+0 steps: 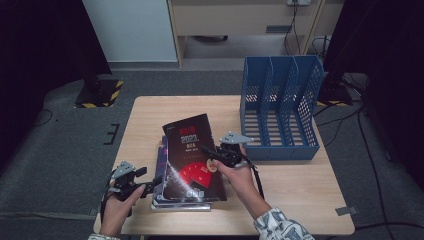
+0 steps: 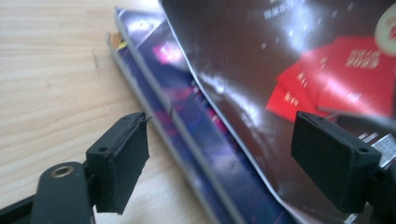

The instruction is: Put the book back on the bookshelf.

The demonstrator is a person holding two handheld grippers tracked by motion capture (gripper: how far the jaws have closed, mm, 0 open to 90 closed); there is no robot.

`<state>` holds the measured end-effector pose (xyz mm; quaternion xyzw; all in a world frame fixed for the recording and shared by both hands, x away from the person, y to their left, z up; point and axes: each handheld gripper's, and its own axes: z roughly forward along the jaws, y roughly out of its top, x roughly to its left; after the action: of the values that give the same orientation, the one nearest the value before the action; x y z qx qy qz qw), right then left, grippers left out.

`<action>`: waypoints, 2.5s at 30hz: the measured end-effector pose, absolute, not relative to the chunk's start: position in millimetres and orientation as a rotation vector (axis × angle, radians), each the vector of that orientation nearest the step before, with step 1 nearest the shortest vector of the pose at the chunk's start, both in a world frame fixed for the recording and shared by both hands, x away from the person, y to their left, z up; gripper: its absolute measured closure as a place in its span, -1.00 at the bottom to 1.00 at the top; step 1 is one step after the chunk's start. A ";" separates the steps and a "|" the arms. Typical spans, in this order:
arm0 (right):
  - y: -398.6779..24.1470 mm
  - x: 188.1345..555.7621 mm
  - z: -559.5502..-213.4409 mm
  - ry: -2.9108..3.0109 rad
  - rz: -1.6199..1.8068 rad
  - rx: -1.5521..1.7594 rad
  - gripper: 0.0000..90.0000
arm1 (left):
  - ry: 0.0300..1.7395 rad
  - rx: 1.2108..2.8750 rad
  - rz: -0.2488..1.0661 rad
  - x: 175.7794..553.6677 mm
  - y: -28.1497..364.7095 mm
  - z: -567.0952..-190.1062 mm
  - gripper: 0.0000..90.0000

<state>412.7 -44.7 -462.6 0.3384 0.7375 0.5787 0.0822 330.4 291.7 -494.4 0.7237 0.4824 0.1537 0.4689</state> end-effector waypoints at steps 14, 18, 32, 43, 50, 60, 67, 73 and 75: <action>-39.0 414.7 -446.6 2.177 1.685 0.947 0.89 | 1.104 1.730 0.414 374.0 274.1 -482.0 -0.57; -35.8 419.9 -440.2 2.171 1.681 0.965 0.90 | 1.083 1.730 0.410 367.5 270.8 -483.0 -0.58; -16.9 421.3 -400.4 2.159 1.618 0.859 0.92 | 1.087 1.733 0.384 357.5 272.0 -487.8 -0.62; -14.4 409.6 -386.5 2.143 1.684 0.780 0.92 | 1.086 1.741 0.375 362.5 270.9 -493.3 -0.62; -11.1 404.5 -382.9 2.139 1.692 0.773 0.92 | 1.118 1.721 0.299 371.7 271.3 -498.9 -0.61; -12.0 398.4 -373.1 2.130 1.739 0.727 0.92 | 1.066 1.792 0.305 379.4 261.2 -500.8 -0.51; -13.5 399.0 -372.0 2.118 1.782 0.732 0.93 | 1.067 1.798 0.254 382.0 259.5 -502.5 -0.52; -13.6 397.1 -366.4 2.107 1.818 0.721 0.93 | 1.035 1.788 0.224 384.1 258.7 -504.1 -0.48; -12.1 397.3 -364.2 2.114 1.824 0.709 0.93 | 1.014 1.805 0.232 384.1 256.0 -504.2 -0.52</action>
<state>397.3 -12.1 -364.2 0.2440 0.7275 0.6279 0.1301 384.1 256.0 -504.2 0.7480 0.4203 0.0961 0.5046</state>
